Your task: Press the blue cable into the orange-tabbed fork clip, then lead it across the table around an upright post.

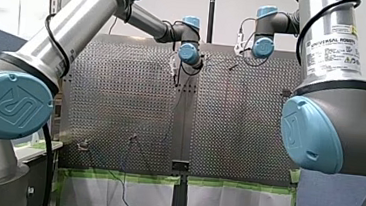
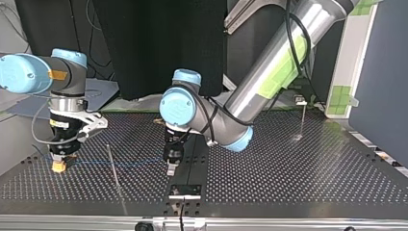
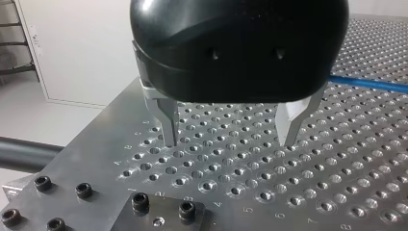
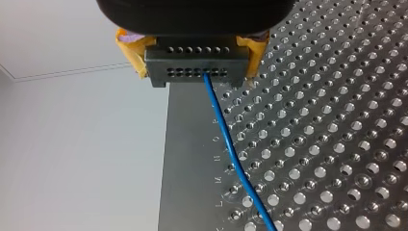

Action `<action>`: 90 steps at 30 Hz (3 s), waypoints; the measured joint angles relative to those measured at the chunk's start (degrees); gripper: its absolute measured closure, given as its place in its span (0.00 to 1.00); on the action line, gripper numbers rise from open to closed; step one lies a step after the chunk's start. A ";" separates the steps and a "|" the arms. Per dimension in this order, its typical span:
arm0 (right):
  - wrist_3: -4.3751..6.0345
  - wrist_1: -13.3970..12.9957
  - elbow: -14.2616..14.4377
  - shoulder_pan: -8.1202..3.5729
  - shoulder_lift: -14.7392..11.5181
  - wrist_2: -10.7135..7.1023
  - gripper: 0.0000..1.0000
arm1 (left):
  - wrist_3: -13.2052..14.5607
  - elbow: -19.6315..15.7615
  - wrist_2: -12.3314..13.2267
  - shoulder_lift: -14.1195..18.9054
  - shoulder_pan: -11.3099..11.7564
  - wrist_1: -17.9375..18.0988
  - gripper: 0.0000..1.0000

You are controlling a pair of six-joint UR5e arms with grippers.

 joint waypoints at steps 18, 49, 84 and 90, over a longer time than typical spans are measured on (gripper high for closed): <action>0.00 0.01 0.00 -0.04 0.00 0.01 1.00 | 0.00 0.00 0.00 0.00 0.00 0.00 0.00; 0.01 0.36 0.40 -2.14 -0.01 0.09 1.00 | 0.00 0.00 0.00 0.00 0.00 0.00 0.00; 0.01 0.48 1.41 -3.68 -0.01 0.25 1.00 | 0.00 0.00 0.00 0.00 0.00 0.00 0.00; 0.01 0.48 1.46 -3.75 -0.01 0.25 1.00 | 0.00 0.00 0.00 0.00 0.00 0.00 0.00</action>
